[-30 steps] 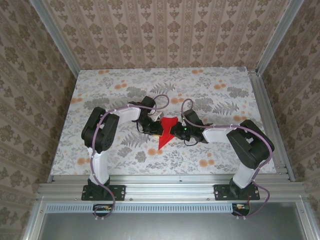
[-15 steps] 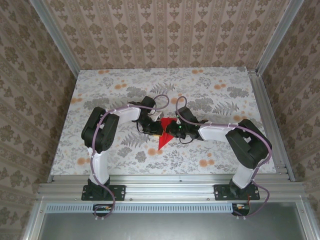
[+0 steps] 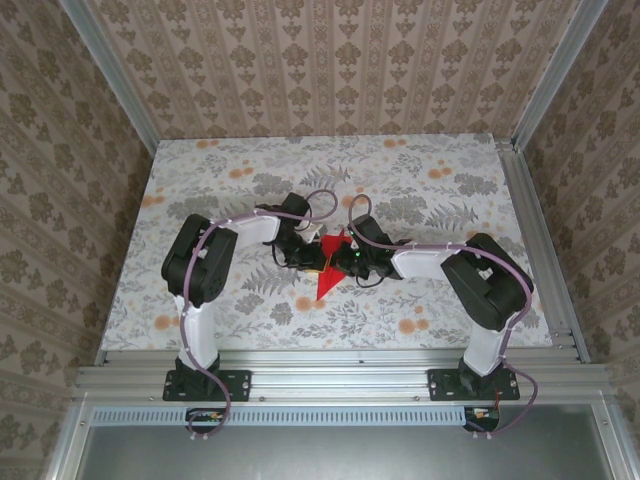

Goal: Fold a paper plane with a square sheet of paper (pick it up from the middle)
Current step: Fourth fold the wing at the center of the table.

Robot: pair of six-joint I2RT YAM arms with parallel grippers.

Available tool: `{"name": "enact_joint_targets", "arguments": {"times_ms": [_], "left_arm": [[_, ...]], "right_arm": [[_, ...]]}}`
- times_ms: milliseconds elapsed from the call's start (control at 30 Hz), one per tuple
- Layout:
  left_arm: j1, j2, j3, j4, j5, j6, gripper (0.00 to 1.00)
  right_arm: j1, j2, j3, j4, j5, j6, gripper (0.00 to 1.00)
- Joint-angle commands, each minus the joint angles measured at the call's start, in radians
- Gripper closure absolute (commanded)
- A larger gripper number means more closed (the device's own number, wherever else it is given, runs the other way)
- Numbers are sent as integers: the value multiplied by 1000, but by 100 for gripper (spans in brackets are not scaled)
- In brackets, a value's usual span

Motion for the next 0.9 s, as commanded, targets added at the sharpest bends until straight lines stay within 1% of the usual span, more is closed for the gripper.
{"name": "enact_joint_targets", "arguments": {"times_ms": [0, 367, 633, 867], "left_arm": [[-2, 60, -70, -13, -117, 18, 86], [5, 41, -105, 15, -104, 14, 87], [10, 18, -116, 29, -97, 6, 87], [21, -12, -136, 61, -62, -15, 86]], "right_arm": [[0, 29, 21, 33, 11, 40, 91], [-21, 47, -4, 122, 5, 97, 91], [-23, 62, 6, 107, 0, 90, 91], [-23, 80, 19, 78, 6, 73, 91]]}}
